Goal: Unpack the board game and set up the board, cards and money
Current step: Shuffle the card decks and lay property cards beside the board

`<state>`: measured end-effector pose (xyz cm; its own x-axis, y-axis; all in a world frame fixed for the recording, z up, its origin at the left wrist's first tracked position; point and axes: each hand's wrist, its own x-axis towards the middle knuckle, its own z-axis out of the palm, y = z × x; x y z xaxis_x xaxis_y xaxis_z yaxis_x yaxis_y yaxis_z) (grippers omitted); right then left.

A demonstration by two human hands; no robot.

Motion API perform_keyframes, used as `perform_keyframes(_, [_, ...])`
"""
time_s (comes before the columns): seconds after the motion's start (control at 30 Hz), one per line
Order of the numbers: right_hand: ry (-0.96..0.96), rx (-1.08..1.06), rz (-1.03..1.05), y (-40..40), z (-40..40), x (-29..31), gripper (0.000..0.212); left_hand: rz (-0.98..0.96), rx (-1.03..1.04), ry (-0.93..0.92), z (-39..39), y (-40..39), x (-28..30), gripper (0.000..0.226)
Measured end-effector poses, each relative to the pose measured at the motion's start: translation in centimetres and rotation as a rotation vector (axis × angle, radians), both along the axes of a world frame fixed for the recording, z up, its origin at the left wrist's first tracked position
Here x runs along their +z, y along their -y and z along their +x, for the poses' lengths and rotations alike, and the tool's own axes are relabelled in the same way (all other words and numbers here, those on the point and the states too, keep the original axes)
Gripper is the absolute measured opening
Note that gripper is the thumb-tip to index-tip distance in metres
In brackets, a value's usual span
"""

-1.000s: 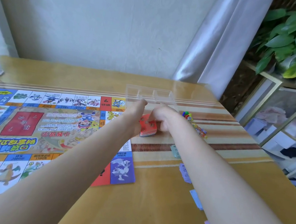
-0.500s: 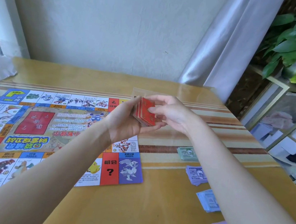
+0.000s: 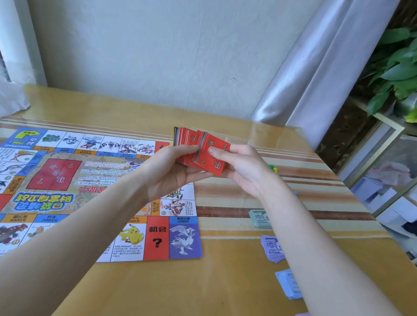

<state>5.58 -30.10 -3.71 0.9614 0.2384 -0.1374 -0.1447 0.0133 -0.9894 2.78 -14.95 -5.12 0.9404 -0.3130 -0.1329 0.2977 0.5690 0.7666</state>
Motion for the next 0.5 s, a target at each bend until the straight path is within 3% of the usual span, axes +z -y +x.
perform_keyframes(0.3, [-0.053, -0.006, 0.015, 1.05, 0.11, 0.69, 0.034, 0.030, 0.110, 0.003, -0.26, -0.16, -0.21, 0.018])
perform_keyframes(0.5, [-0.011, -0.078, 0.004, 0.23, -0.41, -0.22, 0.029, 0.209, 0.174, 0.030, -0.37, 0.22, 0.15, 0.019])
